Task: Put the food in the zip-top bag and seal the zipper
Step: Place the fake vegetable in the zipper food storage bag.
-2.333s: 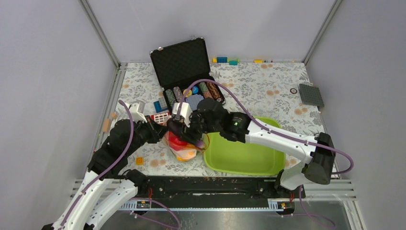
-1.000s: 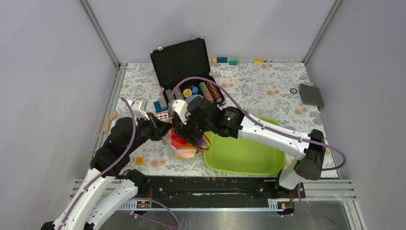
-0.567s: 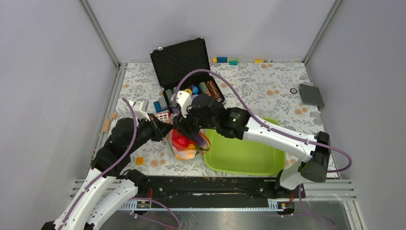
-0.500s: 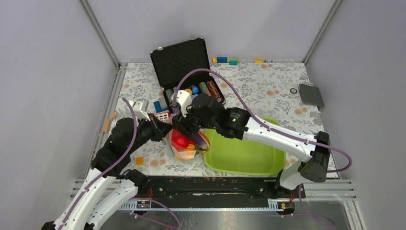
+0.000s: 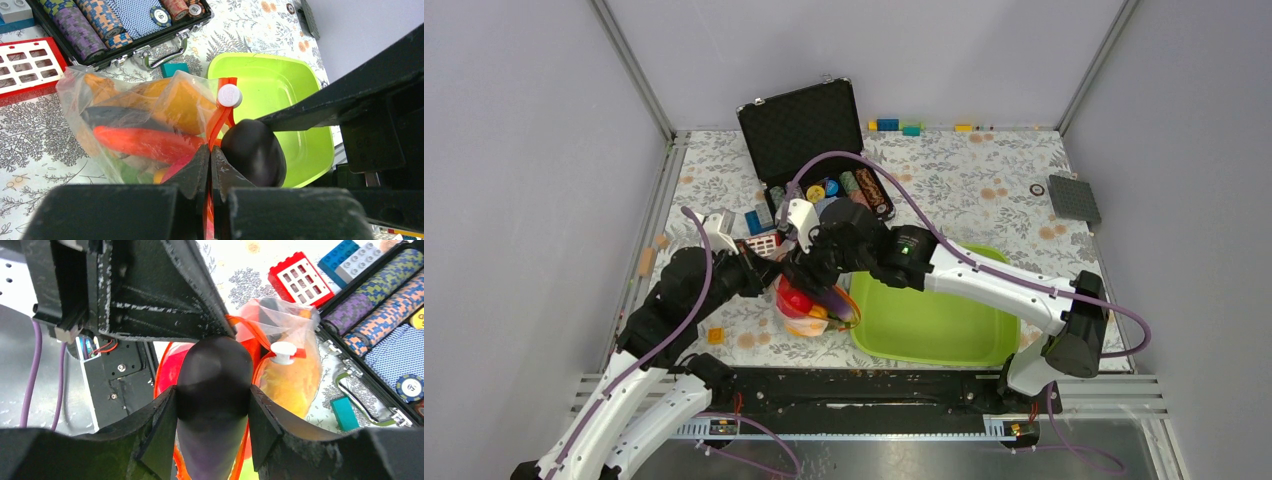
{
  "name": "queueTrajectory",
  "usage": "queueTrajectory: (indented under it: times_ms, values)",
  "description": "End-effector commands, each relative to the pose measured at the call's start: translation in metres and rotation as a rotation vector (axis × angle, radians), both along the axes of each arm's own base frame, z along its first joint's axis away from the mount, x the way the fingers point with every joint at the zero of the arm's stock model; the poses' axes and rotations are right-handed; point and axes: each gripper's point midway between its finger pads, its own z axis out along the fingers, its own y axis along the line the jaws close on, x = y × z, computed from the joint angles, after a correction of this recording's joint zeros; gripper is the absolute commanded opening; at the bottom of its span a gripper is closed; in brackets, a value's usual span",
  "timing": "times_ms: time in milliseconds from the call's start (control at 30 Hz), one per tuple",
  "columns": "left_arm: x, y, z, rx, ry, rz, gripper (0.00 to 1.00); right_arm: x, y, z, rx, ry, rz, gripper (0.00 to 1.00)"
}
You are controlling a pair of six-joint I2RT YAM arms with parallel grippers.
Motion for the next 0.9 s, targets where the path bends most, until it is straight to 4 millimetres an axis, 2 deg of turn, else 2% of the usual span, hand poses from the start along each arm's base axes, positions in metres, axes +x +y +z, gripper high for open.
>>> queueTrajectory:
  times_ms: [0,233,367,600,700,867]
  values:
    - [0.017,0.003,0.044,-0.076,-0.129,0.071,0.0,-0.026,-0.017,-0.041,-0.128,0.101,0.087,0.0]
    - [0.01,-0.004,0.062,-0.113,-0.174,0.016,0.0,-0.008,-0.026,-0.067,-0.277,0.113,-0.033,0.0]
    - [0.006,-0.007,0.067,-0.128,-0.19,-0.011,0.0,0.003,-0.028,-0.075,-0.33,0.105,-0.093,0.0]
    - [0.006,-0.014,0.071,-0.14,-0.203,-0.049,0.0,-0.002,-0.03,-0.088,-0.405,0.138,-0.053,0.0]
    - [0.014,-0.012,0.066,-0.123,-0.192,-0.02,0.0,-0.016,-0.028,-0.081,-0.365,0.155,0.031,0.0]
    - [0.028,-0.002,0.057,-0.096,-0.168,0.074,0.0,-0.036,-0.031,-0.05,-0.23,0.128,0.136,0.0]
